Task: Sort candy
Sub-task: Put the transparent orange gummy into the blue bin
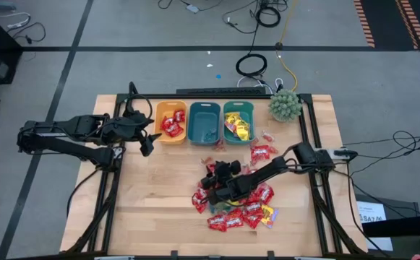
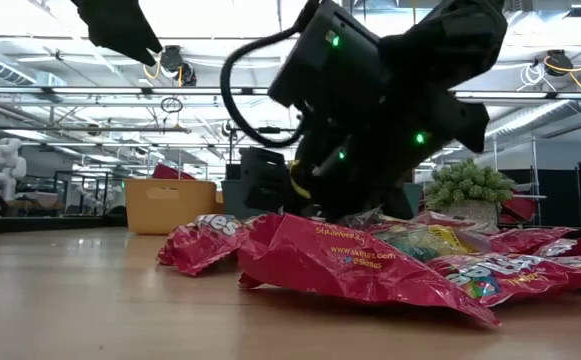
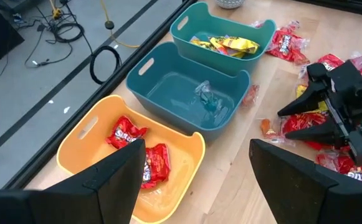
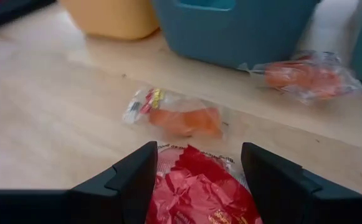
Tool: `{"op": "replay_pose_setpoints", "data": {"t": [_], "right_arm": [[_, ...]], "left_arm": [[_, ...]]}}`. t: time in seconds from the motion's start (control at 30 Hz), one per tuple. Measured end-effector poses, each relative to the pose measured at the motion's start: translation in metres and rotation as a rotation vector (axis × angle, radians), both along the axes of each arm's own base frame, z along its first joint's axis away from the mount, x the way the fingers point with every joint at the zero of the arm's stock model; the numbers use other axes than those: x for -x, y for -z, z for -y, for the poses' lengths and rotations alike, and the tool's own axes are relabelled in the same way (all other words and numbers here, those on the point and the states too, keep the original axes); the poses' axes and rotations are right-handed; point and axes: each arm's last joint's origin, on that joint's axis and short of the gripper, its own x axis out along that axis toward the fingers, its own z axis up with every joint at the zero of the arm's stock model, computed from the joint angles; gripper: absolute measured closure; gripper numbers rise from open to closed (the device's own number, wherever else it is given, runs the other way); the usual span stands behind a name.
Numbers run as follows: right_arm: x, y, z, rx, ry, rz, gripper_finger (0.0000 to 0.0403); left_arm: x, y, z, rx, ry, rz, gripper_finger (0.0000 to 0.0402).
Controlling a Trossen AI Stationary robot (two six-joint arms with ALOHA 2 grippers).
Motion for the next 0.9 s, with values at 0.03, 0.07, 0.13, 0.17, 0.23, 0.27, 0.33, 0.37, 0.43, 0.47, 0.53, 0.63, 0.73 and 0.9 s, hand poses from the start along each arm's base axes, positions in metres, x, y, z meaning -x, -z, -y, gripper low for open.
{"op": "replay_pose_setpoints", "data": {"t": [0.03,0.07,0.13,0.17,0.23,0.27,0.33,0.37,0.43,0.47,0.53,0.63,0.73,0.9], "right_arm": [[0.000,-0.003,0.000,0.011,-0.019,-0.020,0.0179],[-0.001,-0.004,0.001,0.027,-0.029,-0.035,0.0179],[-0.002,-0.005,0.006,0.045,-0.027,-0.048,0.0179],[-0.003,-0.004,0.009,0.048,-0.014,-0.050,0.0179],[-0.004,-0.002,0.017,0.041,0.018,-0.037,0.0179],[-0.005,-0.001,0.019,0.037,0.029,-0.031,0.0179],[-0.006,-0.004,0.022,0.034,0.035,-0.014,0.0179],[-0.007,-0.007,0.023,0.041,0.033,-0.010,0.0179],[-0.007,-0.012,0.023,0.064,0.026,-0.021,0.0179],[-0.008,-0.012,0.024,0.073,0.024,-0.028,0.0179],[-0.008,-0.012,0.029,0.081,0.025,-0.049,0.0179],[-0.010,-0.009,0.037,0.081,0.047,-0.053,0.0179],[-0.011,-0.008,0.047,0.075,0.068,-0.060,0.0179],[-0.013,-0.006,0.062,0.026,0.042,-0.107,0.0180]], "left_arm": [[0.000,0.000,0.000,0.000,0.000,0.000,0.0104],[0.000,0.000,0.000,0.000,0.000,0.000,0.0104],[0.000,0.000,0.000,0.000,0.000,0.000,0.0104],[0.000,0.000,0.000,0.000,0.000,0.000,0.0104],[0.000,0.000,0.000,0.000,0.000,0.000,0.0104],[0.000,0.000,0.000,0.000,0.000,0.000,0.0104],[0.000,0.000,0.000,0.000,0.000,0.000,0.0104],[0.000,0.000,0.000,0.001,0.001,0.000,0.0104],[0.000,0.000,0.000,0.002,0.002,0.000,0.0104],[0.000,0.000,0.000,0.002,0.002,0.000,0.0104],[0.000,0.000,0.000,0.002,0.002,0.000,0.0104],[0.000,0.000,0.000,0.002,0.002,0.000,0.0104],[0.000,0.000,0.000,0.003,0.003,0.000,0.0104],[0.000,0.000,0.000,0.003,0.004,0.001,0.0104]]}}
